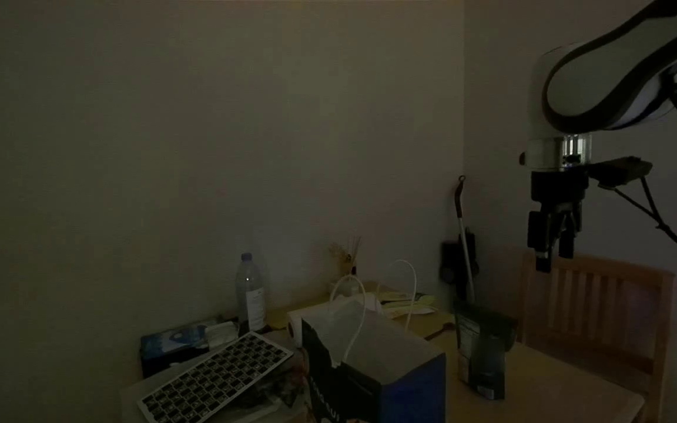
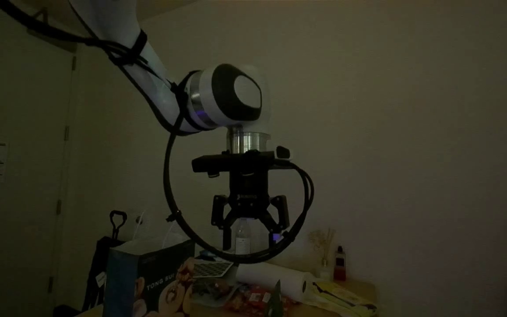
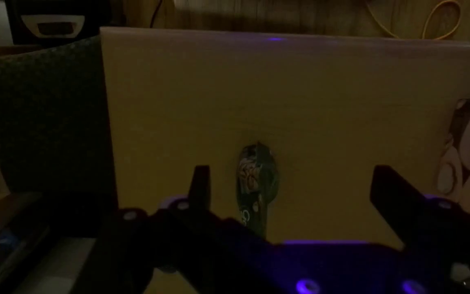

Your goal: Put the green sachet in the bag

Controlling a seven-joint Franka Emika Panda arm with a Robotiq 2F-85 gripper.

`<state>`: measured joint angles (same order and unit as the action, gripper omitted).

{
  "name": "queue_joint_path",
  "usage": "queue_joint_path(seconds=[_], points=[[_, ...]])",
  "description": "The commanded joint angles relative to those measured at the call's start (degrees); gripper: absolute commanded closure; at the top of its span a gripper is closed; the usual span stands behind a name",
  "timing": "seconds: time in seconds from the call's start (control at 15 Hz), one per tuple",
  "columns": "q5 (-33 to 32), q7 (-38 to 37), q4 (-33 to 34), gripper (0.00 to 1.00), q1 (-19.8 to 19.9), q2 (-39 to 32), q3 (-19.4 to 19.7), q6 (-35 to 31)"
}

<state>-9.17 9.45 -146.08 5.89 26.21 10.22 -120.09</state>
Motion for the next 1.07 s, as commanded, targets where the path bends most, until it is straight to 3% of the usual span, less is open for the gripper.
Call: queue_joint_path(seconds=[0.0, 0.07, 0.4, 0.73, 1.0], points=[[-0.1, 0.0, 2.8, 0.0, -0.1, -5.1, -1.6, 1.2], [0.2, 0.1, 0.9, 0.0, 0.2, -2.8, -1.4, 0.1], [0.2, 0.1, 2.3, 0.0, 0.1, -5.0, -1.7, 0.3], [6.4, -0.2, 2.9, 0.0, -2.3, -12.1, -2.3, -2.8], [6.9, -1.2, 4.7, 0.0, -3.7, -19.3, -4.6, -4.0]])
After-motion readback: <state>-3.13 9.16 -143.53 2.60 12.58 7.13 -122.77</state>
